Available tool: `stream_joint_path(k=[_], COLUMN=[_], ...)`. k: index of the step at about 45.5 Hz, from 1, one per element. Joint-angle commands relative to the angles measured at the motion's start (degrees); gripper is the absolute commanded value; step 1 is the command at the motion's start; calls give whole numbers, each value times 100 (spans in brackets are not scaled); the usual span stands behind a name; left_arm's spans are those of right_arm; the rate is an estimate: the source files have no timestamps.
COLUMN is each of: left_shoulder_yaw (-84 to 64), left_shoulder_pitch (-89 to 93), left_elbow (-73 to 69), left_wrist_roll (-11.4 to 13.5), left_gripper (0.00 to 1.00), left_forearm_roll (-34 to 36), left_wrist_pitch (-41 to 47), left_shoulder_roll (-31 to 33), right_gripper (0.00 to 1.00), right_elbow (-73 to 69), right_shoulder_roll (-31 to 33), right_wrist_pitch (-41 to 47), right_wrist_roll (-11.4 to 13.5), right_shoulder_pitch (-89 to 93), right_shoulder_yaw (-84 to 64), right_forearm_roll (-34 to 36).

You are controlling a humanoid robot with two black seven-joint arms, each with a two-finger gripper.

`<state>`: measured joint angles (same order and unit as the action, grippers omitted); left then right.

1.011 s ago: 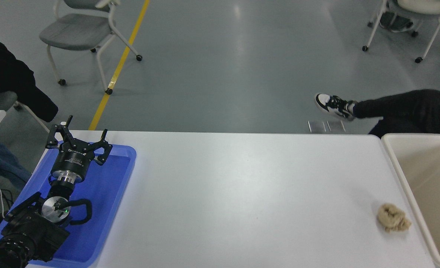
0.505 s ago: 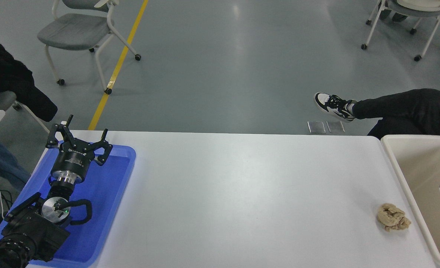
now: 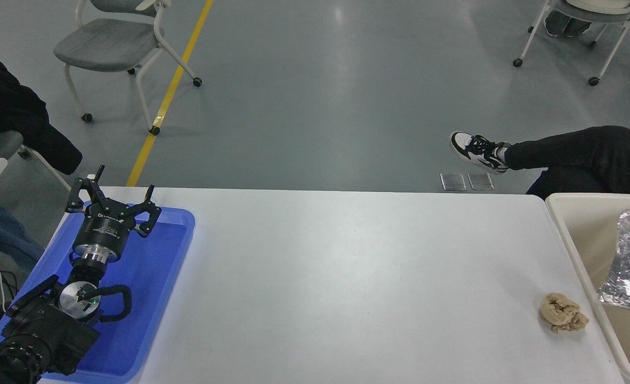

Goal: Pick up foil plate and place in dustbin

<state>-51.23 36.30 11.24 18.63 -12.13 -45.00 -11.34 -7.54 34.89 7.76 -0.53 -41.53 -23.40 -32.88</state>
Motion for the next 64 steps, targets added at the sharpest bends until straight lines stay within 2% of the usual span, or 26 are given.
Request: stream_joint_path(k=[1,9,21,28,38,45,55,64], left_shoulder_yaw=[-1,-1,8,8,8,8,8,8], left_shoulder_pitch=[0,0,0,9,9,18,9,9], left_elbow=[9,-8,9,9,9,9,9,9], left_wrist_roll=[0,-9,-9,-18,-18,-18,-18,-18], left_gripper=[100,100,100,100,100,100,100,100], left_forearm_roll=[0,0,0,0,0,0,0,0], left_wrist_pitch=[0,0,0,0,0,0,0,0], left_shoulder_roll=[0,0,0,9,9,17,9,9], right_gripper=[94,100,100,100,100,100,100,100], right_elbow=[16,-125,-1117,-2311,-4878,-6126,-7015,-7788], right_shoulder_roll=[-35,-79,35,281,756,449,-228,-685], right_wrist_pitch=[6,76,112,112,304,489,1245,1886], right_wrist_roll=[0,0,9,35,53,44,35,0], right_shoulder_pitch=[-4,-171,-1102,-2120,-4194,-5557,-6858,-7755], right_shoulder_yaw=[38,29,-594,-1411,-2650,-3600,-4119,-4339], right_forearm_roll=[45,62,-43,-69,-544,-509,-439,554])
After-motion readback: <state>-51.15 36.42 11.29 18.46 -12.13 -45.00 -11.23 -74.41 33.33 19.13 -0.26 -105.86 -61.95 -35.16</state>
